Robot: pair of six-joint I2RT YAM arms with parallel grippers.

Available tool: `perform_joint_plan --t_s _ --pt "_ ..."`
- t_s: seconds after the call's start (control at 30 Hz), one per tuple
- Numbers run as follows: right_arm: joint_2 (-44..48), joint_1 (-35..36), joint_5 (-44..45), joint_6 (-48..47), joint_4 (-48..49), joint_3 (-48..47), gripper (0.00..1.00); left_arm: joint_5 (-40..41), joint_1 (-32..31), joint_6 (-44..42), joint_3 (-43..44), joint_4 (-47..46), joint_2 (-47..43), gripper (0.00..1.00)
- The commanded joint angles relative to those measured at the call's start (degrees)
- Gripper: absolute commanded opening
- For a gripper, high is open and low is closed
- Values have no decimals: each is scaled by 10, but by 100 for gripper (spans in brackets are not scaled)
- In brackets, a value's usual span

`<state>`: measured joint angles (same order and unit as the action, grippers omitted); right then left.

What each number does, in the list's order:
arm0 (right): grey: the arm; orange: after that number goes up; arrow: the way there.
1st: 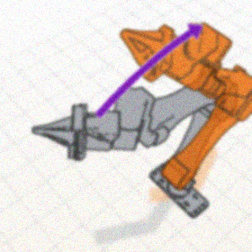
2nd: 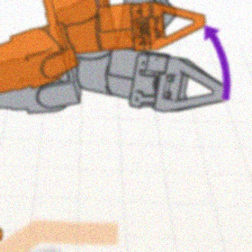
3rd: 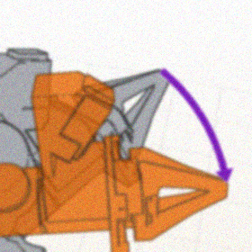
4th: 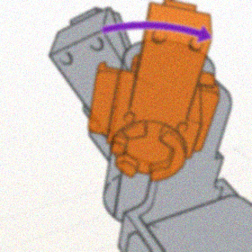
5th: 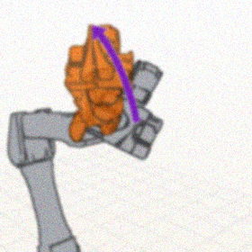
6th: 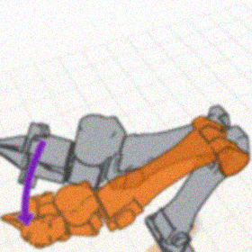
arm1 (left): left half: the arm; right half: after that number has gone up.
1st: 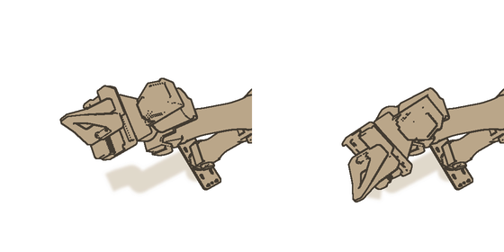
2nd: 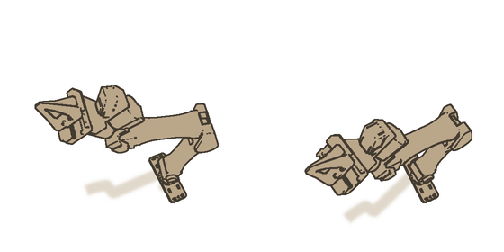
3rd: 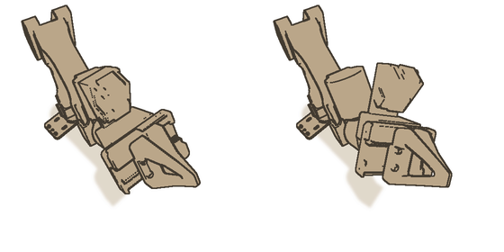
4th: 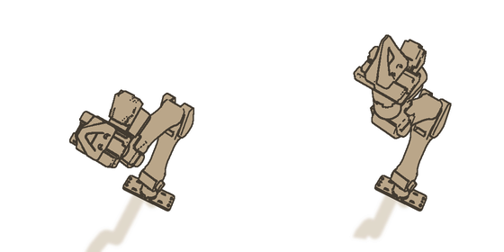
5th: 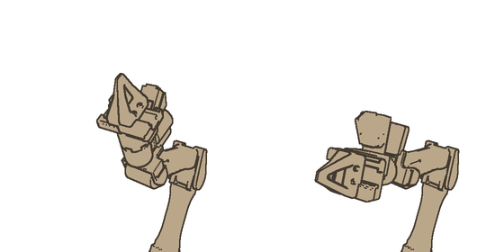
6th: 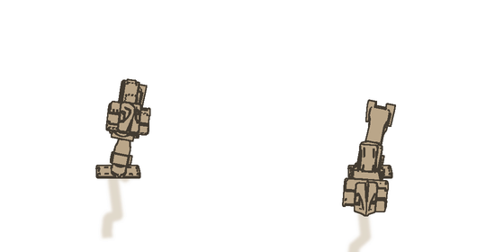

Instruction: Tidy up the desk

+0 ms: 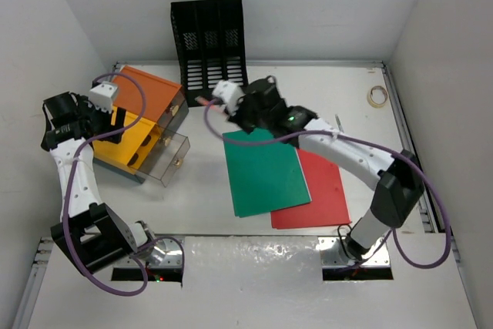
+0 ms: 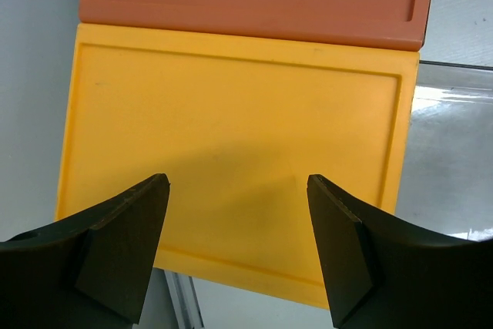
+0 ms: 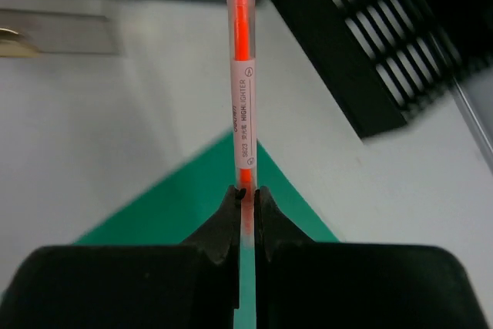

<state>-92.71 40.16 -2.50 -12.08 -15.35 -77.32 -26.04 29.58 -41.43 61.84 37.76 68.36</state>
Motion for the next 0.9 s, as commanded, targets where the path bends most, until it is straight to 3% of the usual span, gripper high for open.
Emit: perform_joint_plan --t_s 0.0,0.03,0.13,0.23,0.3,0.43,0.5,0.63,0.87 --pt "-25 67 -56 -72 85 -63 0 4 7 13 28 -5 -14 71" --pt "-47 73 -77 -46 72 -134 0 -1 23 18 32 -5 -14 71" --pt "-138 103 -119 52 80 -219 0 -15 54 29 41 -9 -13 71" --pt "-165 127 -112 116 167 -228 0 -20 60 31 42 -8 -14 71" --pt "-202 136 -108 155 155 -259 0 -17 61 28 43 -7 -14 71" --pt "-281 142 -51 190 -152 -504 0 7 64 13 40 -11 -16 71" --pt "-258 142 -49 214 -185 -481 0 13 66 12 32 -20 -16 72" --pt "-181 142 -115 270 -133 -346 0 -13 66 23 27 -31 -9 72" --pt "-241 142 -142 304 -223 -404 0 -66 66 -13 47 -1 -23 71"
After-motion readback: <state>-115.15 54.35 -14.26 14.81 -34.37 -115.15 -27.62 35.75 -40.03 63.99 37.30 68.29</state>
